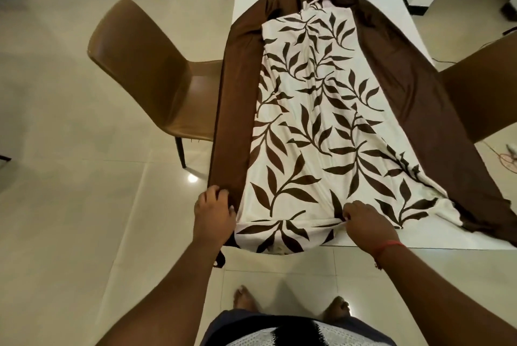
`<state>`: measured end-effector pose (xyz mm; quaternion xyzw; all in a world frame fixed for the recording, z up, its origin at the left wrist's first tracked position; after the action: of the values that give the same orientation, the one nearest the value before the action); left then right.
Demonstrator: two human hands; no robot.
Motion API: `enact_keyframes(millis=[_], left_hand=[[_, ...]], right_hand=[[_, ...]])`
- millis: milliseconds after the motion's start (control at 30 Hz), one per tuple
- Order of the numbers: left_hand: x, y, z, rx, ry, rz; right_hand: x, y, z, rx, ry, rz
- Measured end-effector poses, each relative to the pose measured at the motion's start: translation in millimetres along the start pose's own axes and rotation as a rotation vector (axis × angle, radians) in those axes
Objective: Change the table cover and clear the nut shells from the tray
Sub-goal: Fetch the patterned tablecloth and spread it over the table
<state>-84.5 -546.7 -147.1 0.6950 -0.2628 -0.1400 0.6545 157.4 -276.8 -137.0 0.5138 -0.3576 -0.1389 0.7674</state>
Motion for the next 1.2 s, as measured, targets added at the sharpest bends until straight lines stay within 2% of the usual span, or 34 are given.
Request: enact_keyframes(millis=[100,200,300,400,467,533,600,700,767,800,867,933,1000,1033,1100,1167,1200], left_hand=[[-5.2,-6.7,-49.6,-0.109,-0.114,0.075],[-5.9,-6.6,-107.5,-0.157,-0.154,0.087],[-1.9,-9.7,-171.5,-0.195,-0.183,0.058],[10.2,-21.5,-270.1,-0.213,-0.389,0.019],[22.4,-29.8,-335.2,-0.152,-0.517,0.005],[36.9,-41.7,-398.2,-0.134,-0.58,0.061],[49.4,-54.8,-444.7,-0.22,-0.623,0.121],[60.8,-64.3,-490.7,-0.384,-0.641,0.138],[64.6,-67.3,-504.6,-0.462,-0.681,0.172],[65.8,-70.8,-507.9,-0.472,-0.718,0.219],[70.8,-76.8,-511.0,-0.389,-0.771,0.419],[81.2,-83.8,-512.8,-0.32,-0.798,0.663],[94.3,-89.7,-520.0,-0.333,-0.847,0.841],[101.4,-92.5,-522.3,-0.352,-0.856,0.919],[113.0,-93.9,-523.0,-0.351,-0.806,1.089],[118.6,-93.3,-519.1,-0.16,-0.576,1.293],[116.9,-91.1,-518.7,-0.029,-0.468,1.297]], right_hand=[[-1.0,11.5,-23.9,-0.09,0.059,-0.04],[0.8,35.0,-66.4,-0.166,0.085,-0.168],[2.7,59.1,-126.3,-0.133,0.026,-0.274],[12.0,83.7,-212.9,-0.133,-0.105,-0.396],[15.1,87.7,-268.3,-0.142,-0.2,-0.351],[16.4,82.2,-321.6,-0.164,-0.259,-0.184],[16.3,76.3,-348.5,-0.109,-0.195,-0.068],[17.2,77.2,-367.4,-0.073,-0.063,-0.082],[20.5,73.9,-375.3,-0.109,-0.051,-0.042],[23.7,72.0,-380.0,-0.129,-0.062,-0.002],[31.6,65.7,-389.3,-0.129,-0.1,0.133],[41.4,58.5,-395.4,-0.087,-0.139,0.352],[50.7,57.6,-398.2,-0.058,-0.155,0.569],[50.8,59.6,-398.6,-0.053,-0.141,0.615],[41.8,72.4,-394.3,-0.049,-0.089,0.523],[26.0,90.2,-389.5,-0.123,-0.058,0.26],[19.3,97.9,-385.8,-0.158,-0.036,0.122]])
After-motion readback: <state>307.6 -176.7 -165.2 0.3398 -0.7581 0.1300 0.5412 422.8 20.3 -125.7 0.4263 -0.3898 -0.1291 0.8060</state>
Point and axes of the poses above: each hand's wrist, its own x-axis away from the middle knuckle, its own y-axis out of the back of the hand, z = x × y, the point moved 6 cm from there along -x, towards the middle knuckle, and after that the axes turned 8 degrees about -x, right-handed, at the moved point
